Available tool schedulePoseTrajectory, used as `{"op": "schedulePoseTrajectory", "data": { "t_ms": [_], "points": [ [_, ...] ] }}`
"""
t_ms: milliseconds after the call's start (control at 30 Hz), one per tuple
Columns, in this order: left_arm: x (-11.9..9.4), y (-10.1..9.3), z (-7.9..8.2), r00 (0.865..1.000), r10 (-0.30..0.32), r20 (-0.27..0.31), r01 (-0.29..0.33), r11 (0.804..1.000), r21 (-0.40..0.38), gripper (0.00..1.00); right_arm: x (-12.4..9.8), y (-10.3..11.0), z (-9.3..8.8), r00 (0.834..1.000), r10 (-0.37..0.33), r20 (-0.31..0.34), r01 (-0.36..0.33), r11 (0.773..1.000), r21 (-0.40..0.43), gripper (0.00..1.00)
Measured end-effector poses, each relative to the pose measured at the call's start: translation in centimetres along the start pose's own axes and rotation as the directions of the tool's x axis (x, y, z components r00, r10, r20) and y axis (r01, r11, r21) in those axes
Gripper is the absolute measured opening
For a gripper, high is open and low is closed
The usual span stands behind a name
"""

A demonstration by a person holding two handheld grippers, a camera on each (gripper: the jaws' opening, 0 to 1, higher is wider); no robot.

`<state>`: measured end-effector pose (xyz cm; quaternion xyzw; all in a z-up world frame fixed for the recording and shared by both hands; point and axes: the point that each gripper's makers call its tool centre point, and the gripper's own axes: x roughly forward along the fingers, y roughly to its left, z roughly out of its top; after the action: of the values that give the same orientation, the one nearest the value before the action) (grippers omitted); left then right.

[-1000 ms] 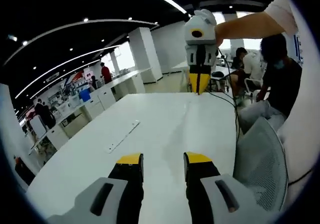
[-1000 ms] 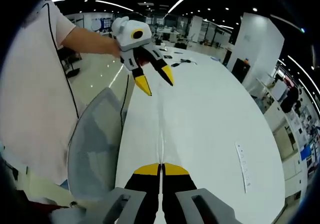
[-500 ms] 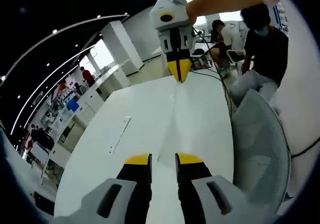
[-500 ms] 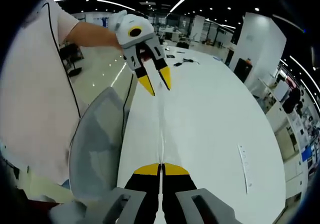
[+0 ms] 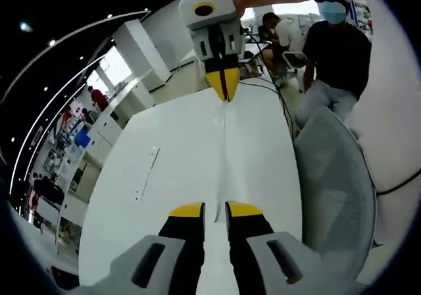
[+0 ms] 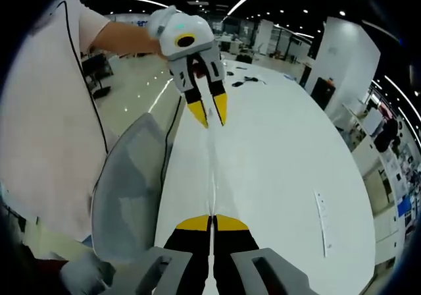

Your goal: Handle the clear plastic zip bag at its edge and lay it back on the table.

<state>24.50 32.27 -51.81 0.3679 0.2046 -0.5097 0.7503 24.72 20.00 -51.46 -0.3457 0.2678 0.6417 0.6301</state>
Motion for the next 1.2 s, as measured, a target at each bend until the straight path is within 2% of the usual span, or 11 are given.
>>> {"op": "schedulePoseTrajectory", "data": {
  "t_ms": [300,500,833,1200],
  "points": [
    [0.3,0.0,-0.2,0.998,-0.038,-0.050,0.039,0.999,0.025,0.08,0.3,0.1,0.0,1.000,0.008,-0.009,-0.008,1.000,-0.002,0.00],
    [0.5,-0.4,-1.0,0.993,-0.058,-0.105,0.063,0.997,0.048,0.06,0.3,0.2,-0.3,1.000,0.013,-0.016,-0.013,1.000,-0.001,0.00],
    [0.4,-0.6,-1.1,0.988,-0.079,-0.132,0.084,0.996,0.039,0.06,0.5,0.2,-0.6,0.999,0.023,-0.025,-0.023,1.000,-0.001,0.00],
    [0.3,-1.2,-1.1,0.979,-0.111,-0.169,0.117,0.993,0.027,0.01,0.7,0.3,-0.5,0.999,0.032,-0.031,-0.033,0.999,-0.010,0.00]
  ]
}}
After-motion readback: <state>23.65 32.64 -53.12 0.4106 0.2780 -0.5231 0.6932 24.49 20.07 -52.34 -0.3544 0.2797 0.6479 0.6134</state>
